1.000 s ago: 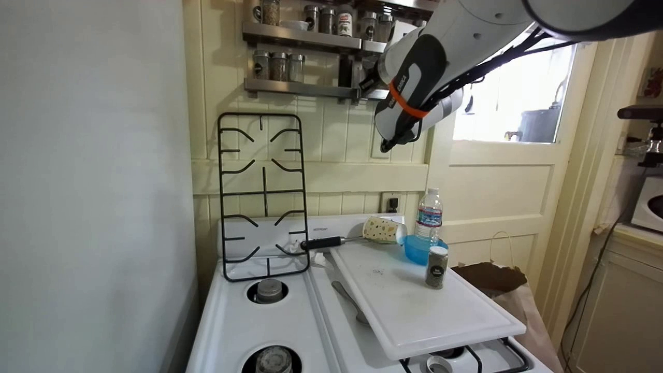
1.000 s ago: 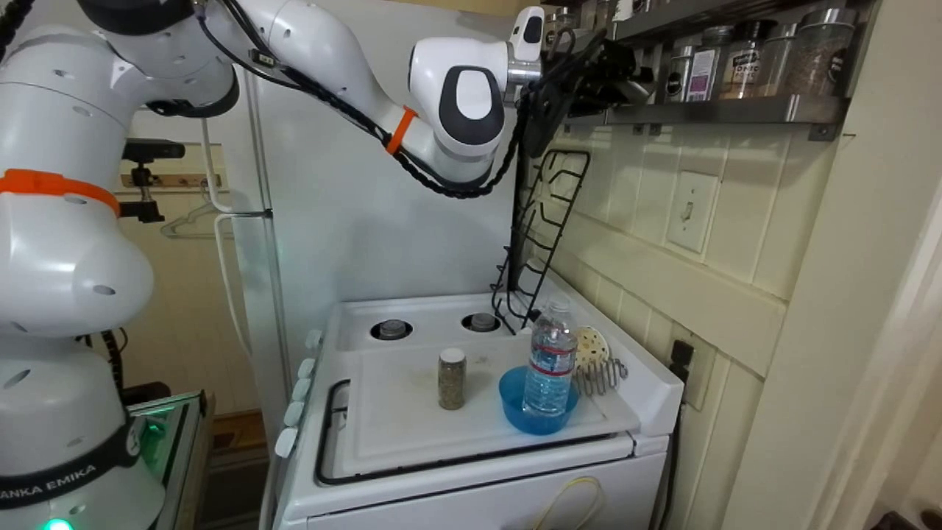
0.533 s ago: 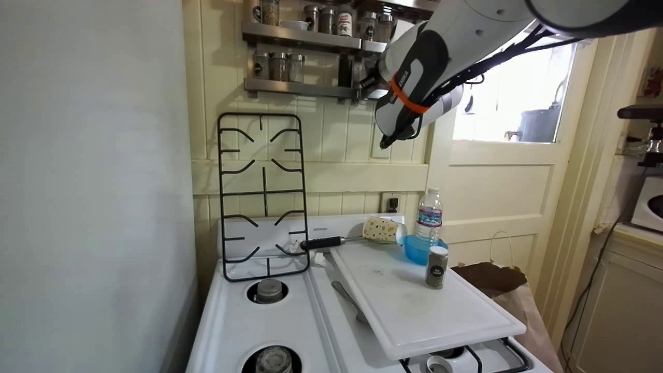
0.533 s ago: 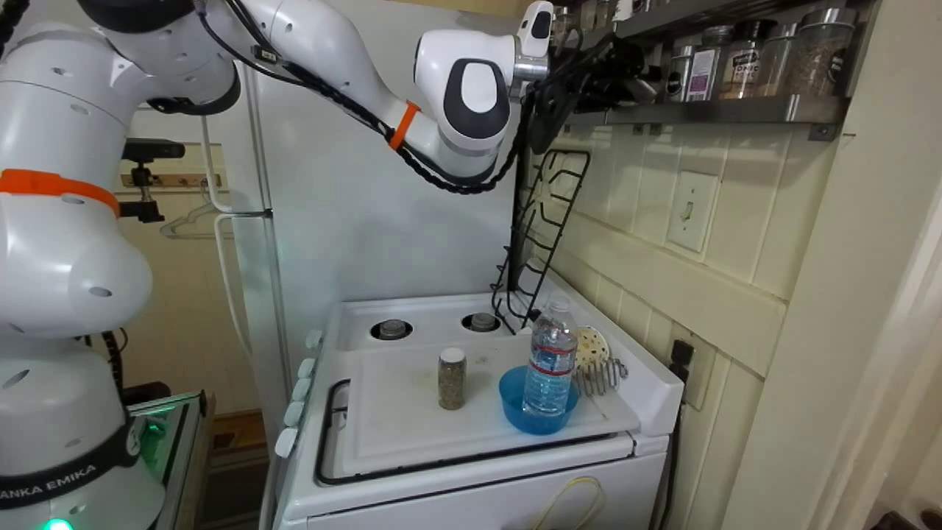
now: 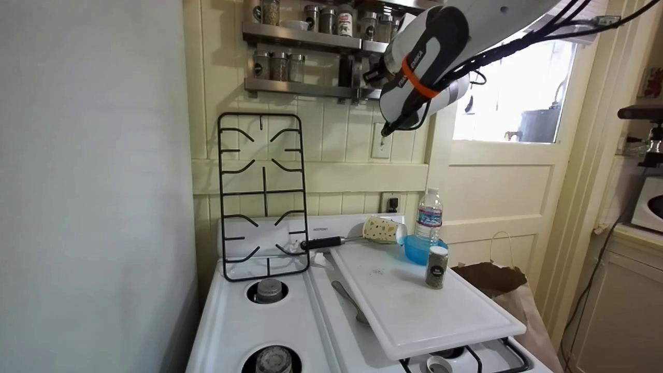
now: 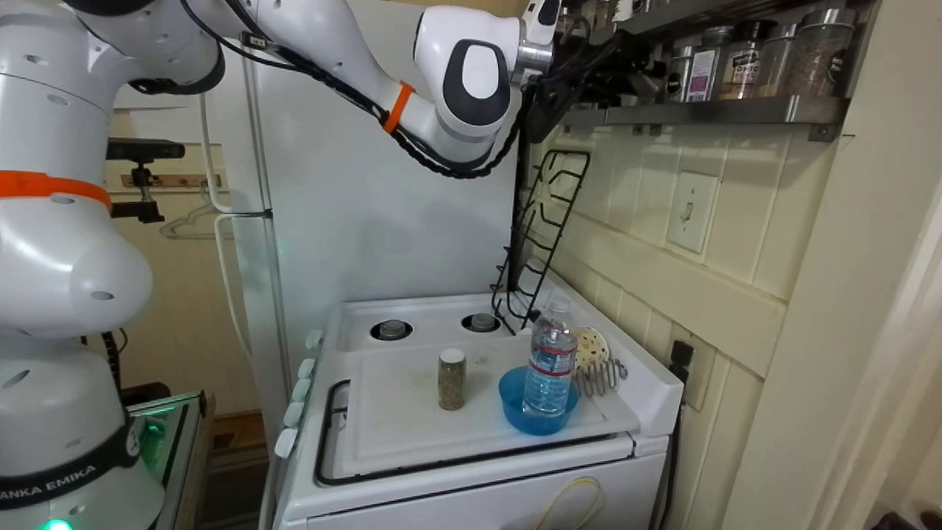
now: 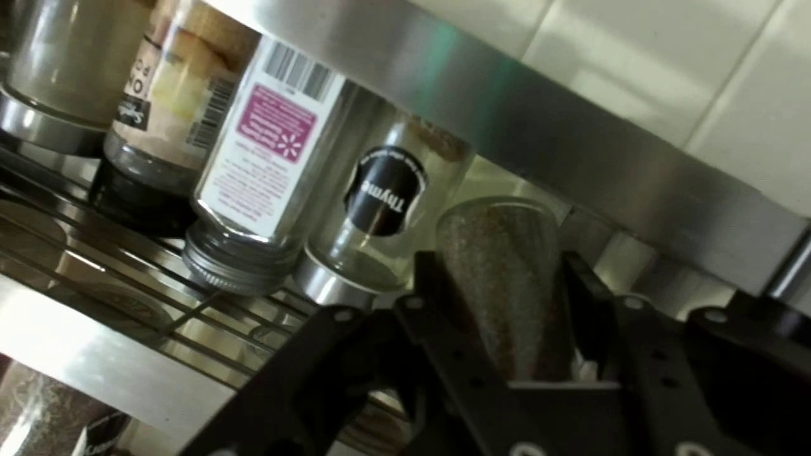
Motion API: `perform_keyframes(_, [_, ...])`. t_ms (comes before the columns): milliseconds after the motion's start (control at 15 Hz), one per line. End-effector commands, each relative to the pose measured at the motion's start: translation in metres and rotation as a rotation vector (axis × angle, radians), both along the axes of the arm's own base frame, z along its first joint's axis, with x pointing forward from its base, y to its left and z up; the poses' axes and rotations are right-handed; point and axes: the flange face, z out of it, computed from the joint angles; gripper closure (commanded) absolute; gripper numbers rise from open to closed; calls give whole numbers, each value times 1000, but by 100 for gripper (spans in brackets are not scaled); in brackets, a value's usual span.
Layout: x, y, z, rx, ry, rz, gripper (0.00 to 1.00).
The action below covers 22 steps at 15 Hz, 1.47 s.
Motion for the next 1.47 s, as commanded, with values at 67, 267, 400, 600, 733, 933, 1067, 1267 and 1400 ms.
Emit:
perform_keyframes(67, [-10, -5, 10, 81, 55, 67, 76])
perform_keyframes(267, [-16, -6, 18, 126, 74, 114, 76])
perform_keyframes(400, [-19, -10, 22, 154, 95, 132, 76])
perform_keyframes(600, [-22, -12, 23, 193, 128, 147, 76])
perform_keyframes(733, [-23, -12, 20, 218, 152, 156, 76])
perform_keyframes(933, [-25, -10, 15, 250, 164, 162, 76])
perform_keyframes(1067, [-25, -11, 17, 269, 156, 160, 76])
perform_keyframes(1267, [-25, -11, 18, 278, 159, 156, 76])
perform_keyframes(1400, [-24, -11, 17, 283, 156, 148, 76])
